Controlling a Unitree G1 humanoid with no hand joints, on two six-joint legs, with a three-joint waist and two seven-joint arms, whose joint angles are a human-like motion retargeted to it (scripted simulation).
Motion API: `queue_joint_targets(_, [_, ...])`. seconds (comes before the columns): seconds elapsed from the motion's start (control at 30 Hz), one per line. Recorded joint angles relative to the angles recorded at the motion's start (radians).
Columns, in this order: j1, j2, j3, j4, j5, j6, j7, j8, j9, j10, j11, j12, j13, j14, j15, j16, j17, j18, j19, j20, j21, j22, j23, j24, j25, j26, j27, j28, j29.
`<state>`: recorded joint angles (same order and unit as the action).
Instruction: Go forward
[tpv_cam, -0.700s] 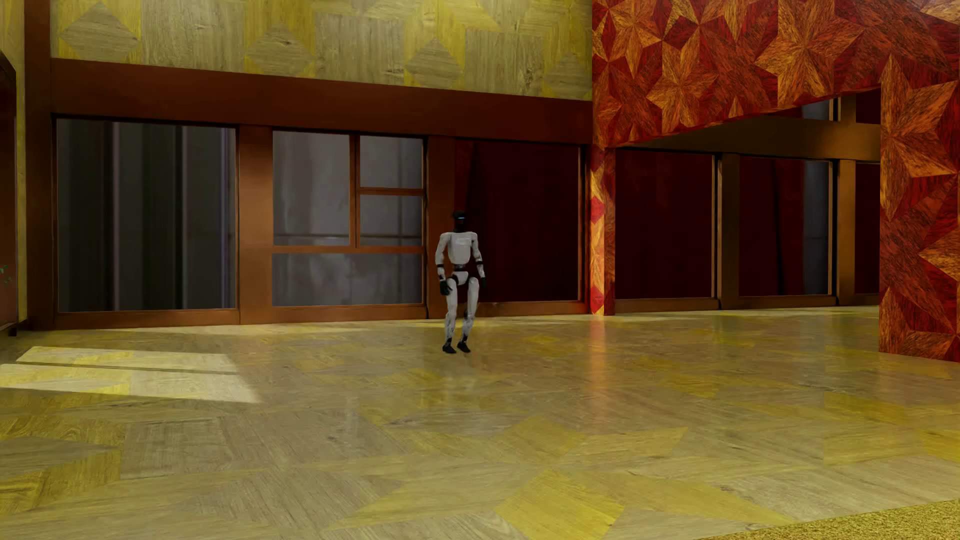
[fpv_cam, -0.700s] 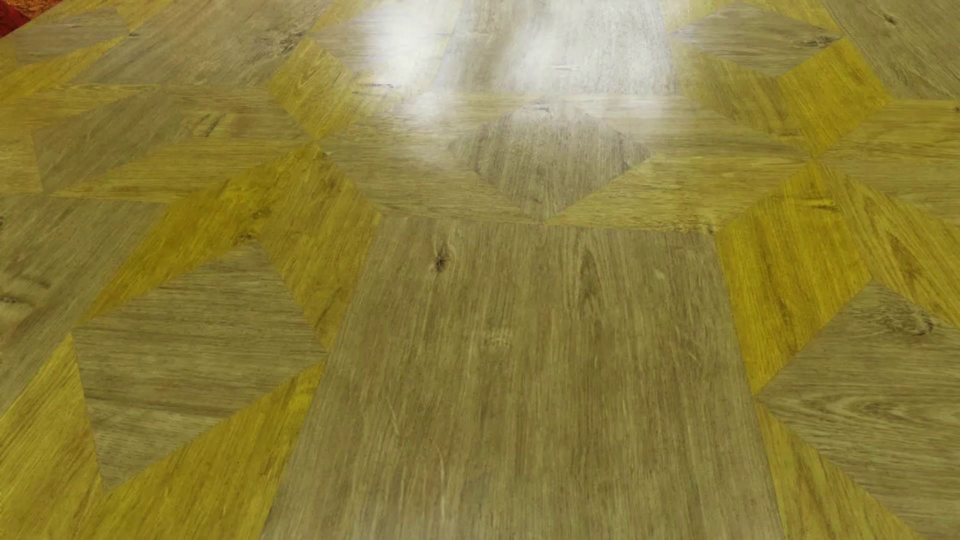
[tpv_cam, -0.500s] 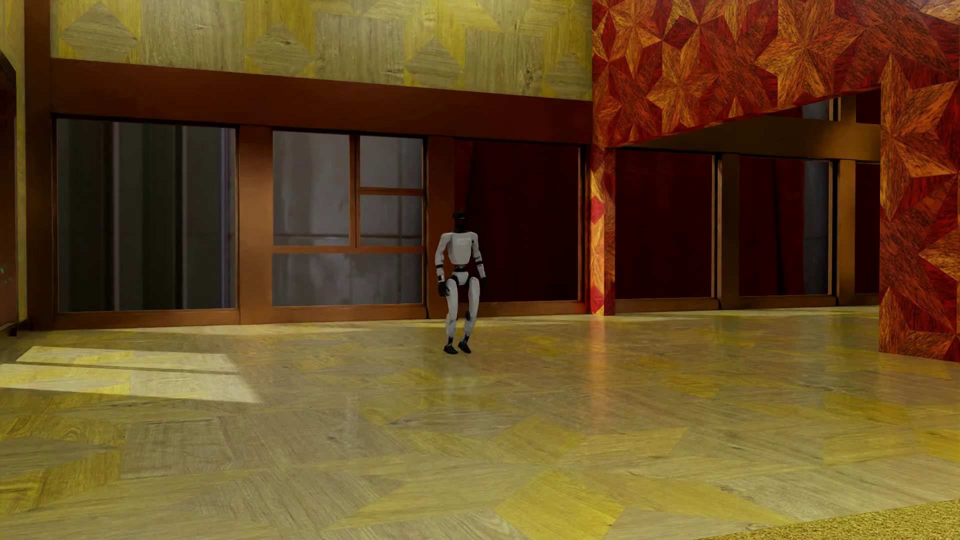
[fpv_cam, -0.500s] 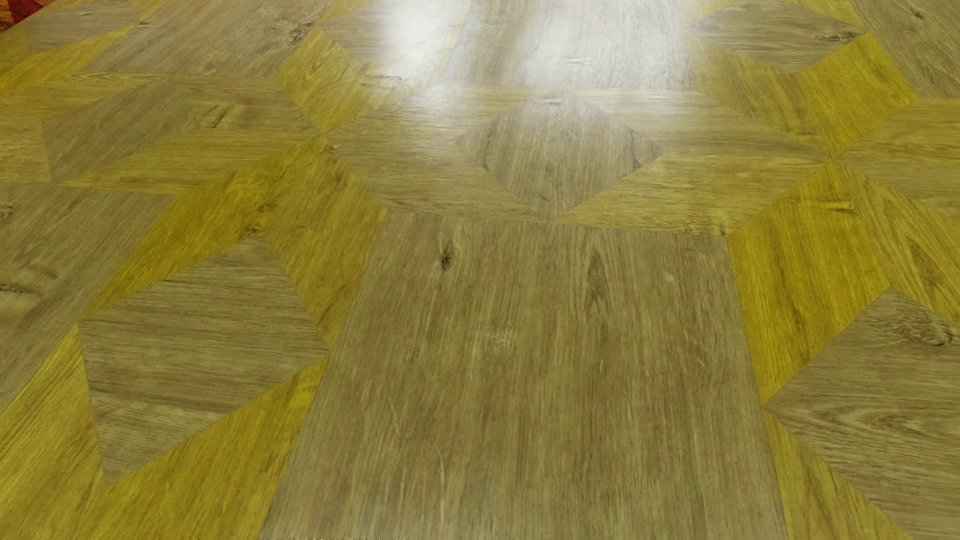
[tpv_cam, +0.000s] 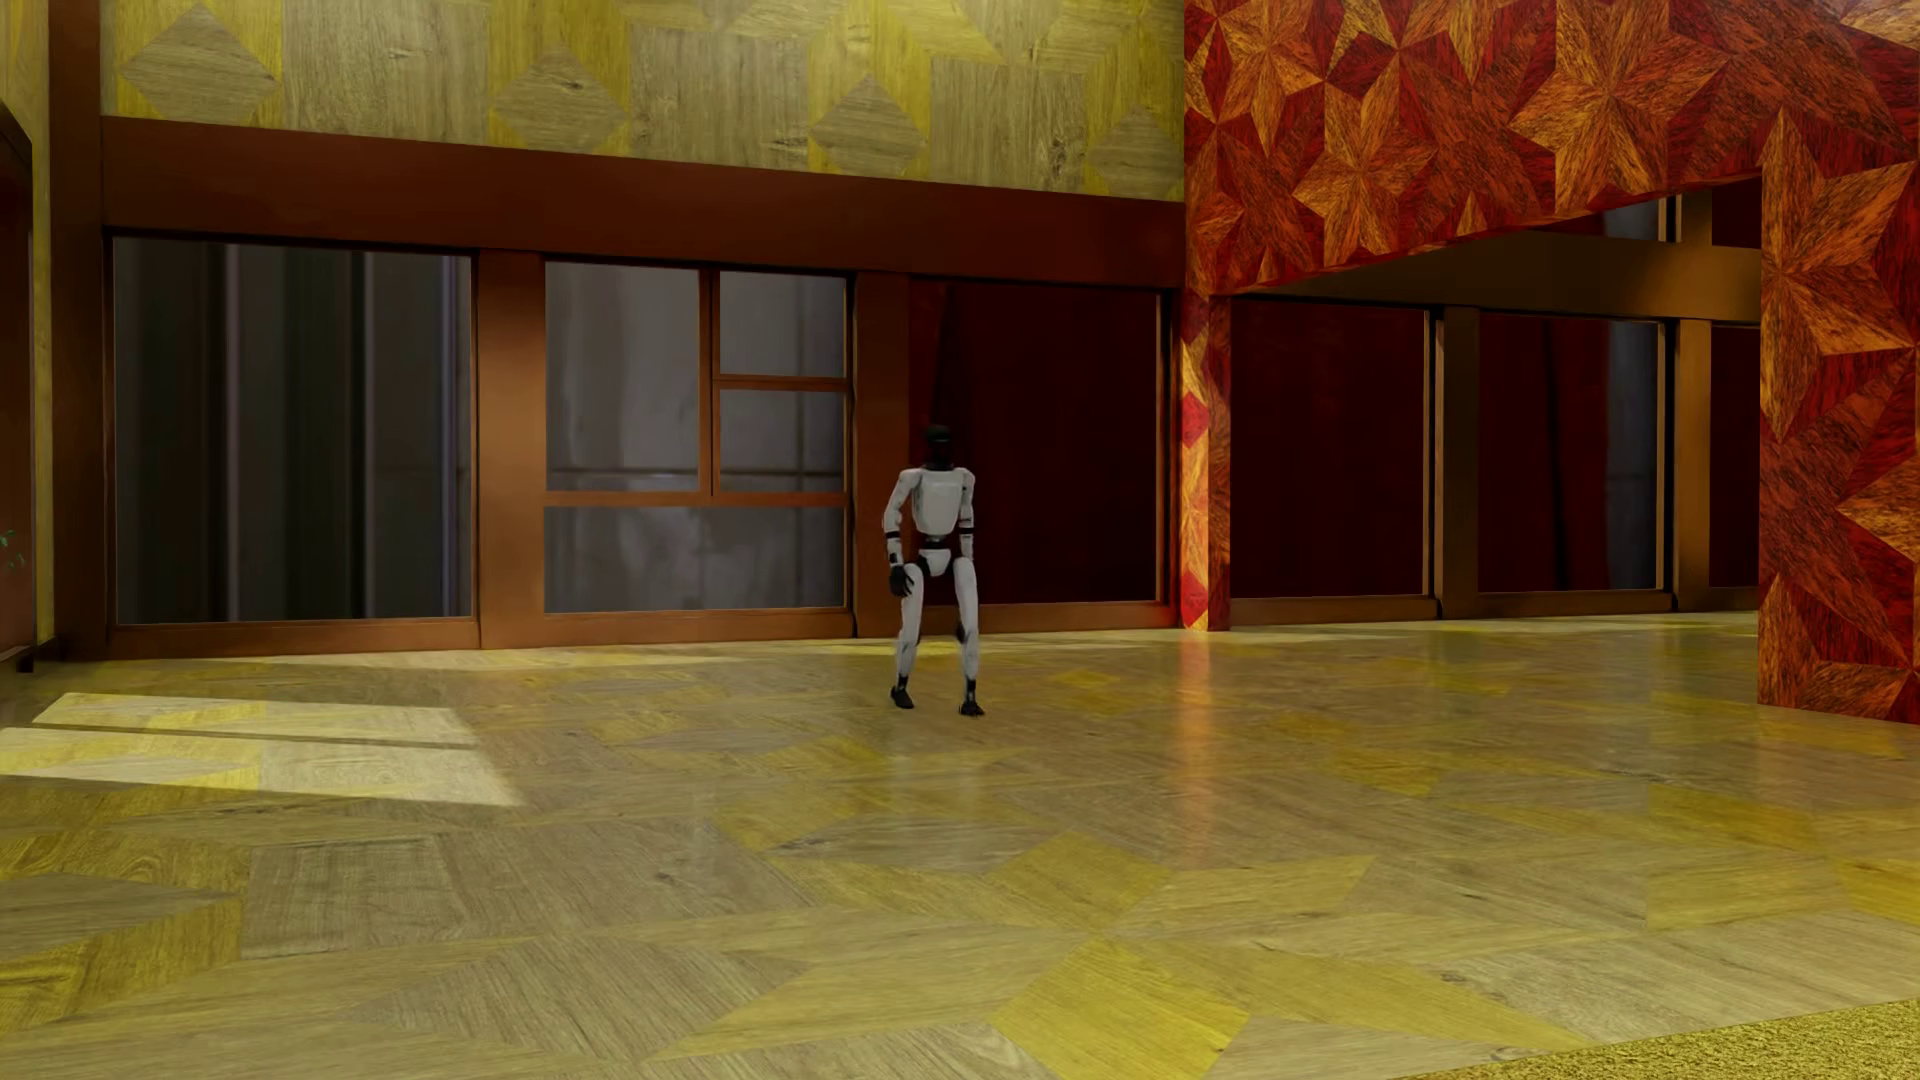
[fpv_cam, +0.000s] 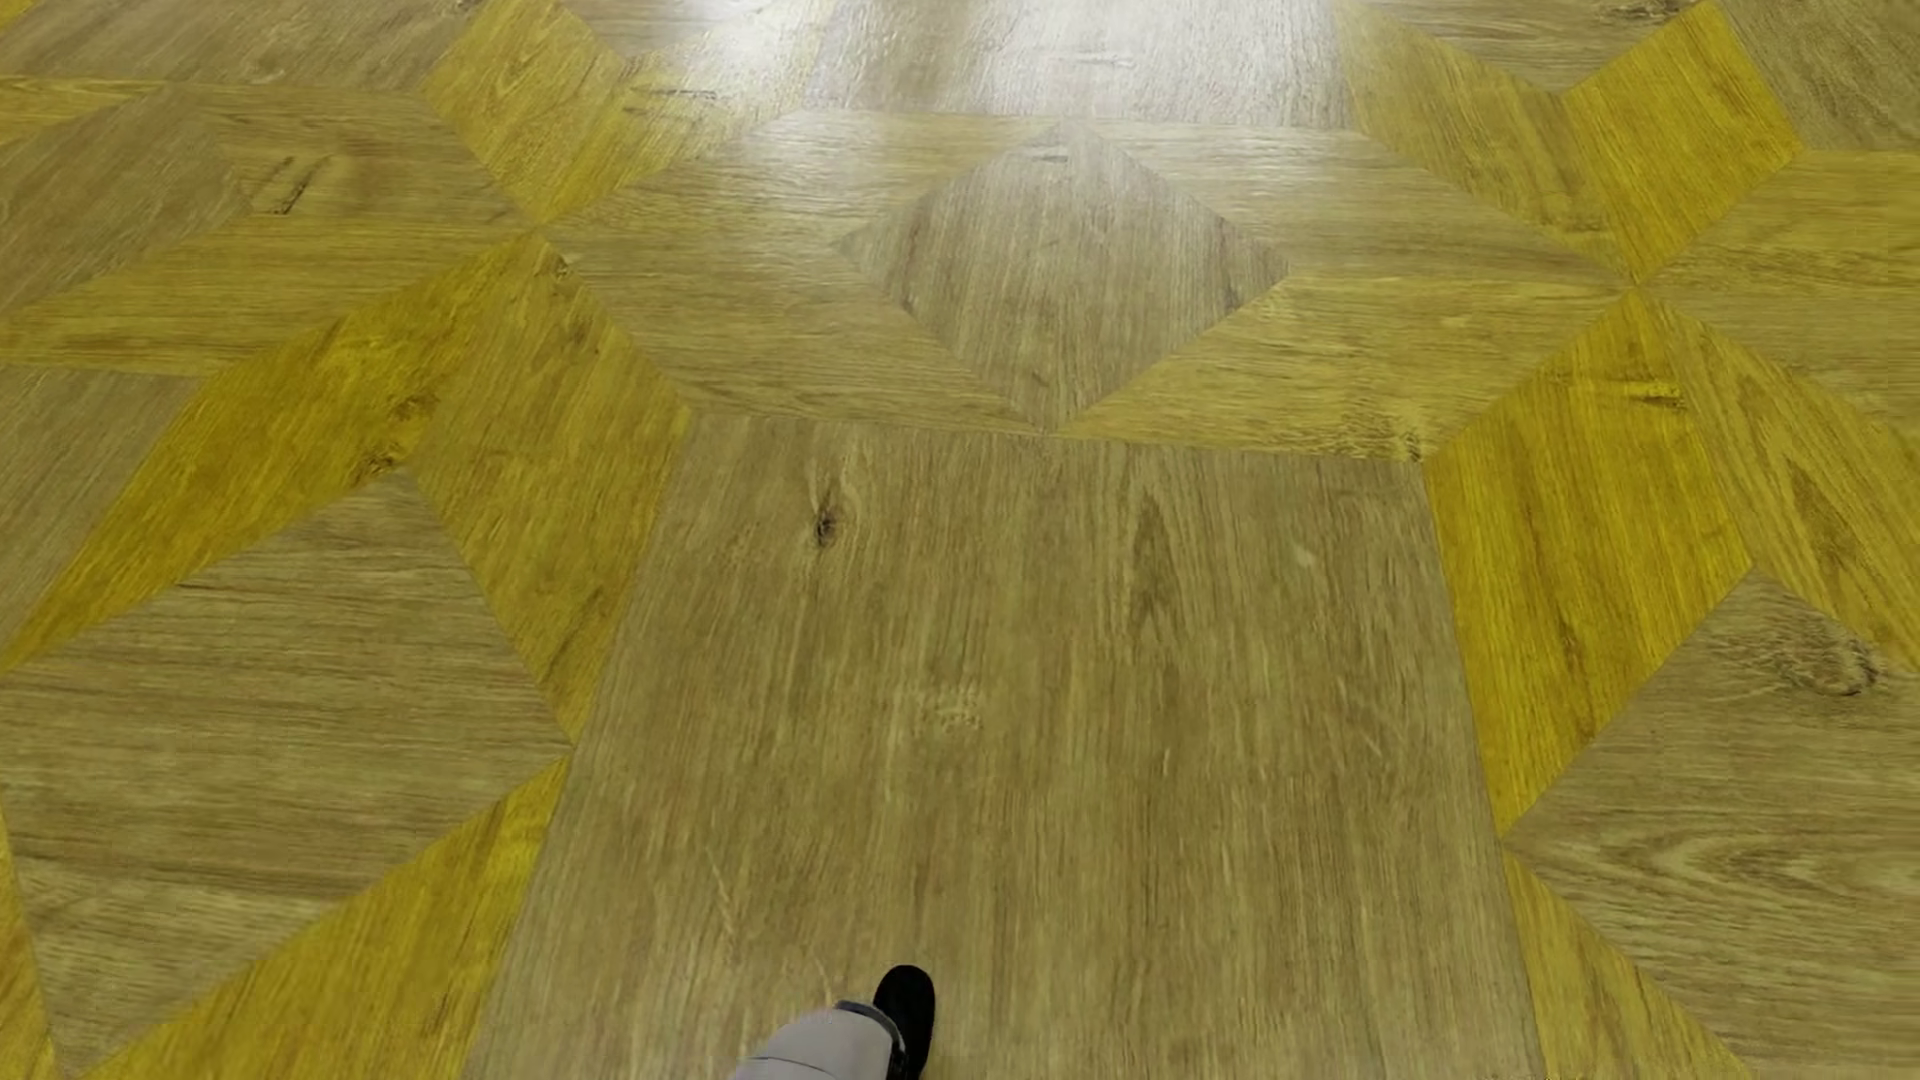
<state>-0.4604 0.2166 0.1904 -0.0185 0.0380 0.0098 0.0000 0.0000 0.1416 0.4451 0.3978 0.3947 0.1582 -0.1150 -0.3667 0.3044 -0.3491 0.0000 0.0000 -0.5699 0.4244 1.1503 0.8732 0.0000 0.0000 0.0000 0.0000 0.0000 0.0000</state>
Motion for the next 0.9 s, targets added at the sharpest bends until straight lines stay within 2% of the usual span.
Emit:
queue_joint_targets(0.07, [-0.015,0.027,-0.023,-0.015,-0.033,-0.041,0.0,0.0,-0.003,0.074,0.015,-0.019,0.026,0.123,0.064,0.002,0.023,0.0,0.0,0.006,-0.036,0.005,-0.015,0.0,0.0,0.0,0.0,0.0,0.0])
queue_joint_targets(0.1, [-0.014,0.036,-0.042,-0.035,-0.045,-0.065,0.0,0.0,-0.007,0.11,0.036,-0.039,0.048,0.135,0.125,0.007,0.035,0.0,0.0,0.015,-0.04,0.0,-0.007,0.0,0.0,0.0,0.0,0.0,0.0])
queue_joint_targets(0.17, [0.036,0.003,-0.073,-0.071,-0.055,-0.096,0.0,0.0,-0.018,0.144,0.158,-0.094,0.096,0.076,0.313,0.023,0.045,0.0,0.0,0.039,0.007,-0.028,0.035,0.0,0.0,0.0,0.0,0.0,0.0])
queue_joint_targets(0.23, [0.136,-0.136,-0.088,-0.101,-0.054,-0.117,0.0,0.0,-0.017,0.128,0.428,-0.163,0.128,-0.002,0.49,0.047,0.046,0.0,0.0,0.09,0.092,-0.087,0.079,0.0,0.0,0.0,0.0,0.0,0.0])
queue_joint_targets(0.27, [0.187,-0.231,-0.1,-0.118,-0.043,-0.126,0.0,0.0,-0.011,0.116,0.602,-0.199,0.139,-0.036,0.498,0.063,0.045,0.0,0.0,0.125,0.135,-0.127,0.093,0.0,0.0,0.0,0.0,0.0,0.0])
queue_joint_targets(0.33, [0.282,-0.427,-0.145,-0.142,-0.005,-0.126,0.0,0.0,-0.001,0.089,0.905,-0.265,0.158,-0.086,0.361,0.096,0.051,0.0,0.0,0.208,0.186,-0.216,0.125,0.0,0.0,0.0,0.0,0.0,0.0])
queue_joint_targets(0.37, [0.333,-0.514,-0.173,-0.162,0.003,-0.132,0.0,0.0,0.004,0.069,0.978,-0.291,0.161,-0.107,0.305,0.112,0.063,0.0,0.0,0.289,0.188,-0.259,0.163,0.0,0.0,0.0,0.0,0.0,0.0])
queue_joint_targets(0.4, [0.38,-0.593,-0.201,-0.169,0.012,-0.123,0.0,0.0,0.004,0.057,0.979,-0.317,0.168,-0.132,0.296,0.121,0.066,0.0,0.0,0.322,0.195,-0.296,0.183,0.0,0.0,0.0,0.0,0.0,0.0])
queue_joint_targets(0.47, [0.48,-0.696,-0.251,-0.171,0.019,-0.097,0.0,0.0,0.006,0.028,0.77,-0.363,0.178,-0.18,0.362,0.129,0.066,0.0,0.0,0.37,0.188,-0.356,0.21,0.0,0.0,0.0,0.0,0.0,0.0])
queue_joint_targets(0.53, [0.588,-0.706,-0.291,-0.166,0.008,-0.074,0.0,0.0,0.007,-0.008,0.381,-0.398,0.183,-0.23,0.402,0.127,0.064,0.0,0.0,0.39,0.169,-0.398,0.212,0.0,0.0,0.0,0.0,0.0,0.0])
queue_joint_targets(0.57, [0.637,-0.681,-0.309,-0.165,-0.003,-0.067,0.0,0.0,0.005,-0.02,0.194,-0.408,0.181,-0.258,0.366,0.123,0.063,0.0,0.0,0.394,0.161,-0.412,0.208,0.0,0.0,0.0,0.0,0.0,0.0])
queue_joint_targets(0.63, [0.707,-0.616,-0.353,-0.157,-0.036,-0.06,0.0,0.0,-0.003,-0.01,-0.037,-0.411,0.164,-0.294,0.213,0.112,0.062,0.0,0.0,0.385,0.146,-0.428,0.202,0.0,0.0,0.0,0.0,0.0,0.0])
queue_joint_targets(0.67, [0.728,-0.594,-0.372,-0.145,-0.046,-0.054,0.0,0.0,-0.008,0.007,-0.045,-0.404,0.152,-0.284,0.18,0.104,0.062,0.0,0.0,0.372,0.137,-0.425,0.202,0.0,0.0,0.0,0.0,0.0,0.0])
queue_joint_targets(0.7, [0.742,-0.587,-0.374,-0.126,-0.038,-0.04,0.0,0.0,-0.013,0.027,-0.035,-0.391,0.135,-0.247,0.234,0.092,0.061,0.0,0.0,0.358,0.13,-0.411,0.206,0.0,0.0,0.0,0.0,0.0,0.0])
queue_joint_targets(0.73, [0.749,-0.591,-0.355,-0.105,-0.009,-0.016,0.0,0.0,-0.021,0.053,-0.013,-0.37,0.115,-0.181,0.34,0.075,0.057,0.0,0.0,0.346,0.132,-0.382,0.214,0.0,0.0,0.0,0.0,0.0,0.0])
queue_joint_targets(0.77, [0.748,-0.59,-0.32,-0.086,0.031,0.011,0.0,0.0,-0.029,0.095,0.022,-0.341,0.09,-0.085,0.417,0.056,0.051,0.0,0.0,0.333,0.146,-0.338,0.226,0.0,0.0,0.0,0.0,0.0,0.0])
queue_joint_targets(0.8, [0.733,-0.568,-0.282,-0.07,0.062,0.033,0.0,0.0,-0.036,0.166,0.05,-0.304,0.063,0.042,0.433,0.04,0.041,0.0,0.0,0.313,0.17,-0.284,0.234,0.0,0.0,0.0,0.0,0.0,0.0])
queue_joint_targets(0.87, [0.642,-0.474,-0.214,-0.04,0.087,0.052,0.0,0.0,-0.042,0.393,0.057,-0.233,0.007,0.269,0.361,0.027,0.016,0.0,0.0,0.24,0.185,-0.159,0.208,0.0,0.0,0.0,0.0,0.0,0.0])
queue_joint_targets(0.9, [0.568,-0.419,-0.187,-0.023,0.095,0.061,0.0,0.0,-0.042,0.522,0.045,-0.201,-0.018,0.275,0.314,0.025,0.0,0.0,0.0,0.204,0.159,-0.101,0.167,0.0,0.0,0.0,0.0,0.0,0.0])
